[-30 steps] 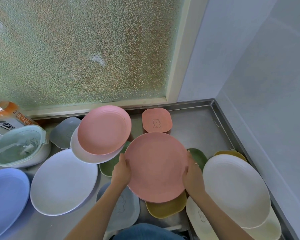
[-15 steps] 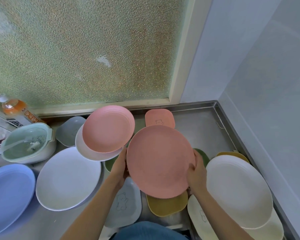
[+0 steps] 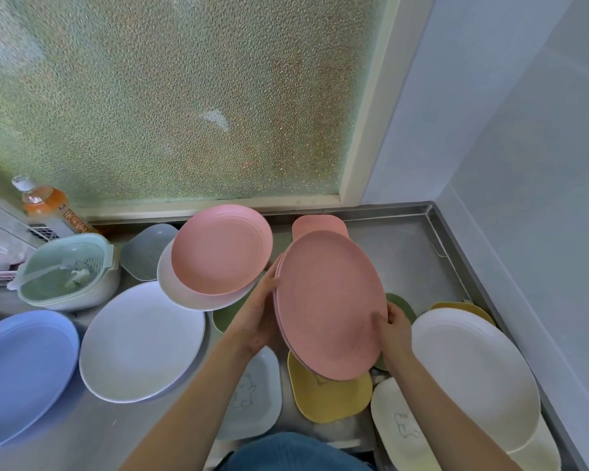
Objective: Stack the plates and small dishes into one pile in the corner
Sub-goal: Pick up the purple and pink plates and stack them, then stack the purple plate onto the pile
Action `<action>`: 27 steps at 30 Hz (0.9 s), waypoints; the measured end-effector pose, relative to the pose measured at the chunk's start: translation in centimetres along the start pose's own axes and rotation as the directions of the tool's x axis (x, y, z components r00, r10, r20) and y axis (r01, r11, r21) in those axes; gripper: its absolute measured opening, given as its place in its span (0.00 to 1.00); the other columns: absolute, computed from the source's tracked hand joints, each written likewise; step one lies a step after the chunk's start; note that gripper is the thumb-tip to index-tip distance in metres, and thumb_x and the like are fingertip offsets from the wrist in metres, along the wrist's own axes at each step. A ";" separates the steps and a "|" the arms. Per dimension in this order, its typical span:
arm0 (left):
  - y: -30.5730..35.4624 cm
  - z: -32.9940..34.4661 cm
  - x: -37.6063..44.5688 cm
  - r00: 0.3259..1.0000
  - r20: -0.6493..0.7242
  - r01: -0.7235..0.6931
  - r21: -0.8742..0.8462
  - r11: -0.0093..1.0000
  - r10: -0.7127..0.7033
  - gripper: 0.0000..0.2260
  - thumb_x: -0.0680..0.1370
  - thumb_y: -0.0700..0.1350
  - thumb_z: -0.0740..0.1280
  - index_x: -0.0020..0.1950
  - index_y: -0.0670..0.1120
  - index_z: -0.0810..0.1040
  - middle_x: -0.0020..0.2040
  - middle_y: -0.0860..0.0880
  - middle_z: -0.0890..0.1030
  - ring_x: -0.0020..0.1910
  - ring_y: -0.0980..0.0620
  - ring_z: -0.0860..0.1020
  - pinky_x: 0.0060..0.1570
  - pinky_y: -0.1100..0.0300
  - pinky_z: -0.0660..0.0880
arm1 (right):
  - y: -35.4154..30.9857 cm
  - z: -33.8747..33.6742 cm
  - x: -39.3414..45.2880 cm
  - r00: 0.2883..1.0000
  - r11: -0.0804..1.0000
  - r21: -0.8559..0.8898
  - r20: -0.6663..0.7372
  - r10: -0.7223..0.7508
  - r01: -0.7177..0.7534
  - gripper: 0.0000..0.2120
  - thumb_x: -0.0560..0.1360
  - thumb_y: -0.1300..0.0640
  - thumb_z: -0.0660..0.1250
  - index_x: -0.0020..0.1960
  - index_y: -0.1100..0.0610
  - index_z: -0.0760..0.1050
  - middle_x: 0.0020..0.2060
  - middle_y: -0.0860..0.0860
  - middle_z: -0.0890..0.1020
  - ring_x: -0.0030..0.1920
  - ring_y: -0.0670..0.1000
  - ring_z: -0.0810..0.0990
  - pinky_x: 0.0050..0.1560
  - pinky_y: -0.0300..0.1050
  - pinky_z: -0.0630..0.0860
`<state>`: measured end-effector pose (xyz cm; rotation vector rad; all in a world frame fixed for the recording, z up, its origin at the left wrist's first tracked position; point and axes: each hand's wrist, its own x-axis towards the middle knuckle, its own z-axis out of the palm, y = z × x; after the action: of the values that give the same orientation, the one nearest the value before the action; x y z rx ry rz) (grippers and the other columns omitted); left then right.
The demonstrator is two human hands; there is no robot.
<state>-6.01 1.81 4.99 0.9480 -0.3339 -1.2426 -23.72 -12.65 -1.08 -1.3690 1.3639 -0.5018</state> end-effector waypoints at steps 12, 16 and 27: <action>1.7 -0.9 0.4 0.783 -0.599 -0.117 0.123 0.985 0.168 0.11 0.79 0.46 0.61 0.39 0.53 0.78 0.37 0.53 0.80 0.41 0.47 0.75 0.38 0.59 0.73 | -2.5 -0.9 1.0 0.931 0.985 -0.062 -0.321 -0.173 0.162 0.10 0.78 0.63 0.54 0.52 0.55 0.73 0.44 0.52 0.76 0.44 0.53 0.72 0.47 0.48 0.68; 3.6 -2.9 0.2 0.597 -0.765 -0.149 0.189 0.971 0.241 0.10 0.80 0.42 0.60 0.40 0.52 0.74 0.38 0.53 0.75 0.37 0.50 0.73 0.41 0.60 0.72 | -3.9 -2.2 1.3 0.879 0.991 0.058 -0.471 -0.079 0.120 0.11 0.81 0.60 0.55 0.57 0.56 0.74 0.50 0.54 0.78 0.47 0.53 0.75 0.49 0.50 0.73; 4.6 -5.9 -0.5 0.502 -0.854 -0.161 0.065 0.985 0.138 0.20 0.78 0.38 0.60 0.70 0.46 0.68 0.61 0.44 0.75 0.53 0.42 0.73 0.52 0.50 0.72 | -6.6 -2.2 0.3 0.810 0.967 0.114 -0.573 -0.124 0.228 0.12 0.81 0.59 0.55 0.60 0.52 0.74 0.52 0.49 0.79 0.50 0.48 0.76 0.53 0.48 0.76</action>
<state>0.89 4.82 5.11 1.3679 0.4020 -0.4744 -22.67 -15.38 5.29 -1.2511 1.6128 -1.2042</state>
